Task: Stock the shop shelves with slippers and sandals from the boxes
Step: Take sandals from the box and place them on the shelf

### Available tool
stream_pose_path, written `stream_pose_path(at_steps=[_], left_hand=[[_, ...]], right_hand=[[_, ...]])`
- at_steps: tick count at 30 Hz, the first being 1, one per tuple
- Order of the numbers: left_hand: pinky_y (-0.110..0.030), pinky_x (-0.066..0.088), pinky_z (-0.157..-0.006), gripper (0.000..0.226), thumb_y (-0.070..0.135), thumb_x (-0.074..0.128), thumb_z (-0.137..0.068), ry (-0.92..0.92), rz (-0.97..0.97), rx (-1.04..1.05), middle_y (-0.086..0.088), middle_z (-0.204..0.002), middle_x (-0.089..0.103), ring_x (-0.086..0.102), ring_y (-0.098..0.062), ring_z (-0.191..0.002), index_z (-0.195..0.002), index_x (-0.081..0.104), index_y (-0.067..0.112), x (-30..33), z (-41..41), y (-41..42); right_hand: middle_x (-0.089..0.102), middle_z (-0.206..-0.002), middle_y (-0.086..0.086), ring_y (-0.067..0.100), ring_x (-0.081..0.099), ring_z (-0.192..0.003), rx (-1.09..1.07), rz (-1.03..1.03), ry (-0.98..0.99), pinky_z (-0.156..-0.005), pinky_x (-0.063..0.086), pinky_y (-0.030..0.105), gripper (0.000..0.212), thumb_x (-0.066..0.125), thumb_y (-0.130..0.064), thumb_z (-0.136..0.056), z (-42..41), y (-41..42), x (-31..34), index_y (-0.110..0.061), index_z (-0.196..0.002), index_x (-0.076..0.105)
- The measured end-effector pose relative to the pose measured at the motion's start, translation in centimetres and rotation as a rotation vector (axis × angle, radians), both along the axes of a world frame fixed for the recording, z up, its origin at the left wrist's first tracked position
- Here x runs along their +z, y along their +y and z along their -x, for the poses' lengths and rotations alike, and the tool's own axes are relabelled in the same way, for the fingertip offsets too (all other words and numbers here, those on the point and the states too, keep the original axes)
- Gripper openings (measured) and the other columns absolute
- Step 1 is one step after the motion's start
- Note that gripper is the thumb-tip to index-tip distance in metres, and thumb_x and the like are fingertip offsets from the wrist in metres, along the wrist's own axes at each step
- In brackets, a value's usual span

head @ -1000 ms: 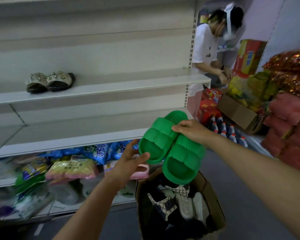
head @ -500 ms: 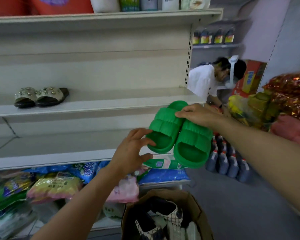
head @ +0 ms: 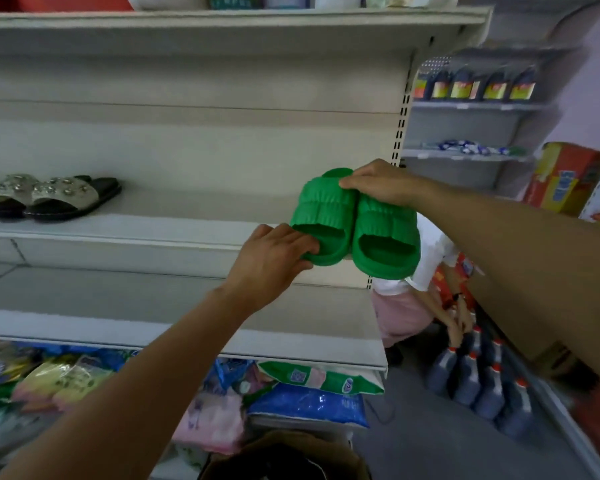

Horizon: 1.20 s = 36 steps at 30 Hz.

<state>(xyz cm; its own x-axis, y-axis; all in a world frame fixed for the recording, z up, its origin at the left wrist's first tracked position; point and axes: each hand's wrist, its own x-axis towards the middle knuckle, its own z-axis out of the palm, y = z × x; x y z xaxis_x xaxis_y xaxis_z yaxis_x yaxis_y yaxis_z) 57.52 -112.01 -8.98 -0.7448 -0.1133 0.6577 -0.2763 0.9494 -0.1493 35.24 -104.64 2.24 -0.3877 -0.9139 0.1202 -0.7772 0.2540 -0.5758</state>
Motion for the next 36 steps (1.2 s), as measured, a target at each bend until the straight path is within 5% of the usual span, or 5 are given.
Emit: stream_pose_path(at_steps=[4, 8, 20, 28, 36], left_hand=[[-0.036, 0.044, -0.070, 0.019, 0.031, 0.058, -0.085, -0.044, -0.026, 0.046, 0.001, -0.093, 0.071, 0.061, -0.024, -0.085, -0.100, 0.064, 0.020, 0.2, 2.0, -0.9], [-0.032, 0.038, -0.070, 0.017, 0.028, 0.064, -0.085, -0.120, -0.027, 0.078, 0.002, -0.094, 0.070, 0.061, -0.022, -0.087, -0.101, 0.062, 0.022, -0.6, 3.1, -1.6], [-0.036, 0.046, -0.079, 0.021, 0.023, 0.053, -0.093, -0.173, -0.336, 0.194, -0.004, -0.111, 0.062, 0.050, -0.022, -0.103, -0.114, 0.054, 0.019, -0.3, 6.1, -2.4], [-0.034, 0.044, -0.090, 0.035, 0.032, 0.060, -0.089, -0.160, -0.512, 0.213, -0.007, -0.118, 0.058, 0.050, -0.022, -0.109, -0.122, 0.054, 0.021, 0.4, 5.9, -2.2], [-0.043, 0.048, -0.083, 0.036, 0.030, 0.059, -0.089, 0.078, -0.316, 0.231, -0.001, -0.112, 0.061, 0.057, -0.023, -0.102, -0.124, 0.055, 0.020, -2.0, 0.6, 2.4]], right_hand=[[0.059, -0.093, 0.007, 0.024, 0.055, -0.086, 0.066, -0.062, 0.010, -0.073, 0.044, 0.030, 0.021, 0.051, -0.026, -0.087, 2.6, -2.7, -0.6, -0.010, -0.084, 0.063], [0.049, -0.137, 0.002, 0.018, 0.046, -0.125, 0.126, -0.184, 0.102, -0.096, 0.035, 0.023, 0.048, 0.057, -0.019, -0.088, 4.0, -3.9, -1.6, -0.016, -0.136, 0.052], [0.038, -0.149, 0.005, 0.026, 0.039, -0.134, 0.004, -0.149, 0.216, -0.115, 0.028, 0.042, 0.056, 0.052, -0.008, -0.087, 7.1, -8.3, -3.6, -0.029, -0.139, 0.045], [0.049, -0.138, 0.006, 0.028, 0.044, -0.127, 0.008, 0.079, 0.341, -0.108, 0.035, 0.045, 0.046, 0.055, -0.022, -0.089, 6.5, -6.3, -4.5, -0.028, -0.134, 0.050], [0.055, -0.125, 0.006, 0.028, 0.047, -0.118, -0.002, 0.374, 0.562, -0.091, 0.033, 0.037, 0.039, 0.050, -0.018, -0.087, -0.5, 2.2, -8.0, -0.021, -0.126, 0.056]])
